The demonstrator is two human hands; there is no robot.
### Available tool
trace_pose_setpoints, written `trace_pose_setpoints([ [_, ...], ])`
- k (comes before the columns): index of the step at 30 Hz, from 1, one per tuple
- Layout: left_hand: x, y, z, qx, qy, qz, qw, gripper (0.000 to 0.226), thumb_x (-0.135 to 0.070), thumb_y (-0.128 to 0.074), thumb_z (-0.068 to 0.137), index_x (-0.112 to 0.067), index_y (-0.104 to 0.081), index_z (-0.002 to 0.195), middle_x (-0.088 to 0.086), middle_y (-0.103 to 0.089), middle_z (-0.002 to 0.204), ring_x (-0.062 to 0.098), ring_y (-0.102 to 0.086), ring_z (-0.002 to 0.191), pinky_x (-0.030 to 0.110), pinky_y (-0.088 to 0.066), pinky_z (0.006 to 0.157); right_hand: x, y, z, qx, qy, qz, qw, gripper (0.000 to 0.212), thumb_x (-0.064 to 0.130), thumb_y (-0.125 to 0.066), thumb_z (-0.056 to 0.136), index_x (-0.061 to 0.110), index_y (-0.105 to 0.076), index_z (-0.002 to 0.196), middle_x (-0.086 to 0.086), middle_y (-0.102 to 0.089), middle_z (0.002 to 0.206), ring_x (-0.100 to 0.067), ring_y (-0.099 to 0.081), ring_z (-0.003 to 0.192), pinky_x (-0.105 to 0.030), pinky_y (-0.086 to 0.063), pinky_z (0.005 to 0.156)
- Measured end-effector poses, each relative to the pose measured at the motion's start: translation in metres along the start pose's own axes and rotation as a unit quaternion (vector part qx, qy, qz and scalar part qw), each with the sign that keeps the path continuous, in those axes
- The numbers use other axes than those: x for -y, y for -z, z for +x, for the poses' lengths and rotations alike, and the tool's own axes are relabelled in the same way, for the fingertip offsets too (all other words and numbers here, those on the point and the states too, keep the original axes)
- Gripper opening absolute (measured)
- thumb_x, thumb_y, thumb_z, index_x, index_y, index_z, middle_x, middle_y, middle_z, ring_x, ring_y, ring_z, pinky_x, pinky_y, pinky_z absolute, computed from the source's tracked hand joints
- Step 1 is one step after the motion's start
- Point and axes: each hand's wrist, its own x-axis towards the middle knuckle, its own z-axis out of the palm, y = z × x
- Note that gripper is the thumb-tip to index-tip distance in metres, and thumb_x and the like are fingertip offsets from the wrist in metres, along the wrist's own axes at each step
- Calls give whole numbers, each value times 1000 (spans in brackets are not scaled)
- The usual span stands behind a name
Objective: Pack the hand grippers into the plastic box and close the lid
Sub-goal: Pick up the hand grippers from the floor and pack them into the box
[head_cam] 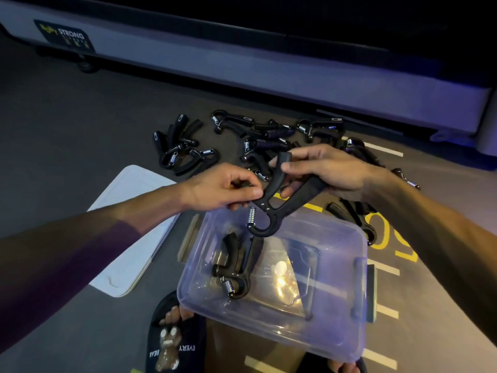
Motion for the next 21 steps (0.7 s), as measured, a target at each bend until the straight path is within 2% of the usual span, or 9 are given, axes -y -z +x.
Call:
trace_pose_setpoints([
  [3, 9, 6, -6, -27, 4, -13, 1000, 24, -27, -64, 92, -6, -70, 99, 2, -61, 73, 14, -57, 62, 26, -50, 59, -7, 4, -5, -23, -6, -12, 1000, 42, 26, -69, 83, 7, -64, 120, -14, -75, 103, -19, -72, 85, -34, -62, 68],
  [6, 13, 12, -8, -41, 14, -21, 999, 29, -30, -65, 89, -2, -70, 99, -1, -63, 70, 16, -58, 61, 26, -51, 58, -9, 6, -9, -70, 2, 4, 998, 40, 15, -68, 86, -4, -61, 121, -15, -76, 97, -24, -73, 79, -32, -64, 69],
  [9, 12, 9, -8, -37, 9, 1, 999, 25, -38, -61, 94, -18, -73, 85, -8, -67, 71, 11, -60, 65, 22, -50, 63, -2, 0, -10, -128, 53, -5, 990, 34, 11, -67, 91, -8, -59, 118, -20, -75, 94, -30, -72, 75, -32, -62, 61],
  [11, 13, 11, -7, -112, 14, 24, 993, 43, -49, -51, 101, -26, -75, 75, -9, -74, 78, 5, -63, 72, 20, -50, 72, 2, -3, -13, -142, 82, -27, 986, 31, 11, -66, 92, -8, -59, 115, -17, -75, 86, -26, -72, 70, -31, -60, 55],
  [12, 15, 15, -6, -163, 13, 27, 986, 47, -47, -47, 103, -25, -76, 74, -5, -75, 80, 2, -64, 73, 18, -50, 75, 3, -5, -15, -133, 87, -44, 986, 29, 11, -66, 92, -7, -60, 115, -18, -74, 87, -26, -71, 71, -31, -60, 54],
  [15, 23, 29, -5, -254, -14, 125, 959, 33, -34, -48, 103, -21, -74, 87, -1, -71, 87, 2, -63, 78, 21, -46, 77, -15, -25, -16, -81, 70, -97, 990, 26, 8, -69, 89, -1, -62, 113, -21, -71, 92, -25, -71, 77, -36, -61, 57],
  [17, 34, 28, -4, -233, -25, 200, 951, 25, -33, -53, 98, -19, -74, 98, 0, -67, 93, 10, -62, 89, 30, -47, 86, -44, -50, -10, -52, 47, -123, 990, 21, 8, -71, 88, 2, -64, 107, -17, -72, 97, -27, -73, 82, -38, -62, 64],
  [19, 47, 18, -5, -183, -46, 257, 948, 27, -35, -55, 98, -19, -71, 112, -5, -63, 101, 11, -58, 97, 36, -45, 93, -80, -72, -1, -46, 45, -151, 986, 13, 9, -73, 88, 8, -65, 99, -15, -74, 95, -30, -73, 85, -37, -59, 70],
  [21, 54, 4, -5, -133, -23, 305, 943, 35, -47, -47, 99, -30, -64, 125, -9, -60, 114, 15, -54, 108, 43, -43, 98, -110, -85, 10, -63, 41, -167, 983, 11, 10, -74, 87, 13, -67, 94, -13, -74, 90, -30, -71, 81, -37, -57, 74],
])
